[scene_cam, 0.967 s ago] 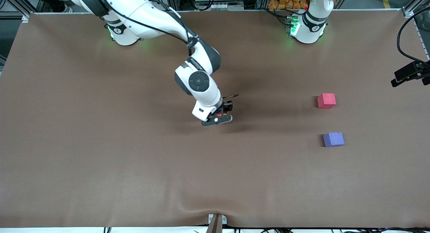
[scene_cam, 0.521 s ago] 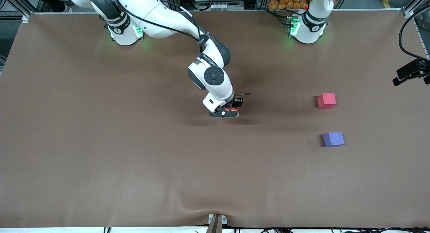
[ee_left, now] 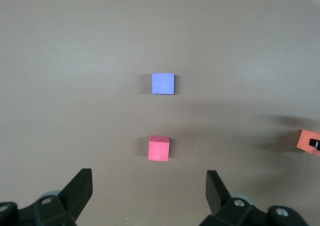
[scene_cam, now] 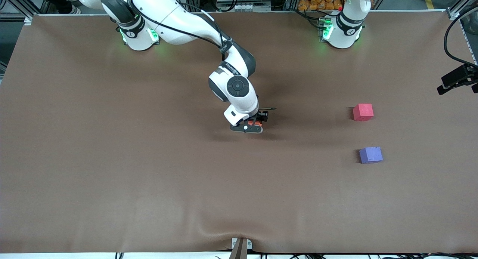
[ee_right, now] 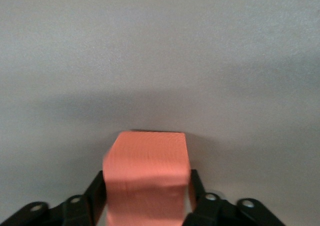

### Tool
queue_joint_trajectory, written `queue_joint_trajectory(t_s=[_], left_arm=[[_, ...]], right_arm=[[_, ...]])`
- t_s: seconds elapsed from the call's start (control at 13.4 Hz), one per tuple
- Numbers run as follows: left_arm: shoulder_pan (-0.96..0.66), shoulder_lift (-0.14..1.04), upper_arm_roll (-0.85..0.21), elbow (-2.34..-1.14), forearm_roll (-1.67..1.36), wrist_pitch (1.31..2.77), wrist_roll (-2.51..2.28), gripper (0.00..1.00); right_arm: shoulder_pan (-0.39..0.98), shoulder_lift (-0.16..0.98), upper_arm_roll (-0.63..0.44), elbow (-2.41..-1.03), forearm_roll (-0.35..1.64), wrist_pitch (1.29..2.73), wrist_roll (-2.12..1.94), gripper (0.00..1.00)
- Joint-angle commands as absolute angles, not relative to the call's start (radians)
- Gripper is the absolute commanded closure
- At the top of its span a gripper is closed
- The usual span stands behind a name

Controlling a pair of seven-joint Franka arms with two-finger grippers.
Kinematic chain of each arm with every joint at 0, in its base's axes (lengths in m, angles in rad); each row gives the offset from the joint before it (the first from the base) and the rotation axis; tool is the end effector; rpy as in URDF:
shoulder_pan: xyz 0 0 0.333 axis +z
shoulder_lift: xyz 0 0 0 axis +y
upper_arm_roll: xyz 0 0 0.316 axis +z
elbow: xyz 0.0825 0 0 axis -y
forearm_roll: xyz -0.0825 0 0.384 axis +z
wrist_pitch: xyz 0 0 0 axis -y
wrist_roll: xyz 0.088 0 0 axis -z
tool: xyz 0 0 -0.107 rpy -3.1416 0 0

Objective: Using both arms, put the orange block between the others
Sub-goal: 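Carry the orange cube with the right gripper toward the table middle, then lower the orange cube onto the table and open the right gripper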

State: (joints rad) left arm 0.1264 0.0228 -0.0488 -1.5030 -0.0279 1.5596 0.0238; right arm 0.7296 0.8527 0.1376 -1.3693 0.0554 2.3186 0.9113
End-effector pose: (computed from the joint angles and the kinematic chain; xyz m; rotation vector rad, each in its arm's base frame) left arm 0.5597 0.0408 0.6428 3.1128 0.0826 0.0549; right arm 0.4993 0.5546 0.2179 -2.9641 0.1956 0.0695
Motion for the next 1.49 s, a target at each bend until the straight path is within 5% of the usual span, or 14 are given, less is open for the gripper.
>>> queue_joint_trajectory(t_s=[0.0,1.41], left_arm=[[0.137,0.02,-0.052,-1.5,-0.04,1.552,0.049,0.0],[0.094,0.058,-0.11,-1.528,-0.034,1.546,-0.003,0.0]], right_arm=[[0.724,0.868,0.137,-1.327,0.034,2.304,0.934,0.0],[0.494,0.687,0.103,-1.339,-0.132,2.14,0.747,0.0]])
